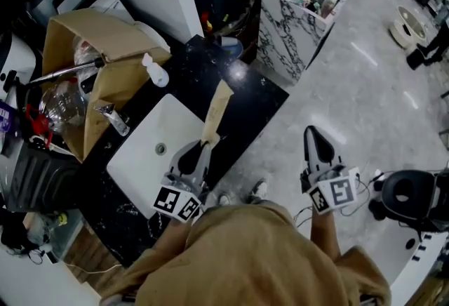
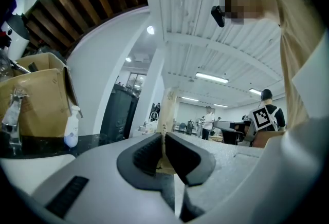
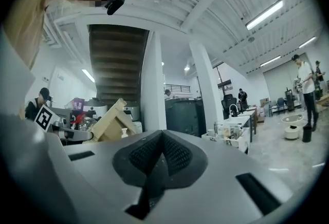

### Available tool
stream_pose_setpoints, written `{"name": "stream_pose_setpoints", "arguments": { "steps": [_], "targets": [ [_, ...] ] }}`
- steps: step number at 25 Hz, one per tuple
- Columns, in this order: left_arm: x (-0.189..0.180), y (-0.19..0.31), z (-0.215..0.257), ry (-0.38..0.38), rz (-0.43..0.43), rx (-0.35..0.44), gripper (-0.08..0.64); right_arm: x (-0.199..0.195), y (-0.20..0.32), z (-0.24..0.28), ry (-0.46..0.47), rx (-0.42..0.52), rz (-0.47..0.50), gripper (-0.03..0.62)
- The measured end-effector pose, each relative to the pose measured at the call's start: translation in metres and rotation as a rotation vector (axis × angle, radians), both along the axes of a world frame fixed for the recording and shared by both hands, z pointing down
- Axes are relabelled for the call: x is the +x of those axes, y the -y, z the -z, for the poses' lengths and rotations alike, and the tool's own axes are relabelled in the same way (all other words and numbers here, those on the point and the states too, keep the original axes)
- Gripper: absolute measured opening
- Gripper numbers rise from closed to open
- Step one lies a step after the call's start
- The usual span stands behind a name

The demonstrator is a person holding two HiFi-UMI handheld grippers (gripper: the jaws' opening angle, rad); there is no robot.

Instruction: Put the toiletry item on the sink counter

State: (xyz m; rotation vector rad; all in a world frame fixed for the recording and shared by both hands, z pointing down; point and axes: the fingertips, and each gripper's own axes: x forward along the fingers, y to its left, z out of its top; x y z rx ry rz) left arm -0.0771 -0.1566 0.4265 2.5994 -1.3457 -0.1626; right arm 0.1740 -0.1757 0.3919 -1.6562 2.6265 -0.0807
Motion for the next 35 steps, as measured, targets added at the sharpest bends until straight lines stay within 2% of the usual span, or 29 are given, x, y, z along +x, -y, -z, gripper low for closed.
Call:
{"name": "stream_pose_setpoints", "arguments": {
  "steps": [6,9,19,24,30,35],
  "targets": [
    [0.001,0.017,-0.001,0.033,0.102,0.001,0.028,0.01,0.035,-0.016,0.011,-0.035,0.079,0.003],
    [0.002,0.023,-0.004,0.046,0.134,0.0,0.028,0.014,0.05,-0.016,0.007,-0.022,0.101,0.004],
    [0.009,0.04,-0.006,0.078,0.202,0.008,0.028,0.025,0.067,-0.026,0.024,-0.023,0.14,0.003],
    [0.014,0.052,-0.015,0.088,0.229,-0.03,0.028,0.027,0.067,-0.026,0.026,-0.02,0.149,0.005],
    [0.038,0.064,-0.036,0.118,0.189,-0.063,0.028,0.036,0.06,-0.031,0.027,-0.023,0.122,0.005],
    [0.063,0.089,-0.049,0.201,0.122,-0.059,0.028,0.048,0.051,-0.034,0.025,-0.034,0.089,0.005]
  ]
}}
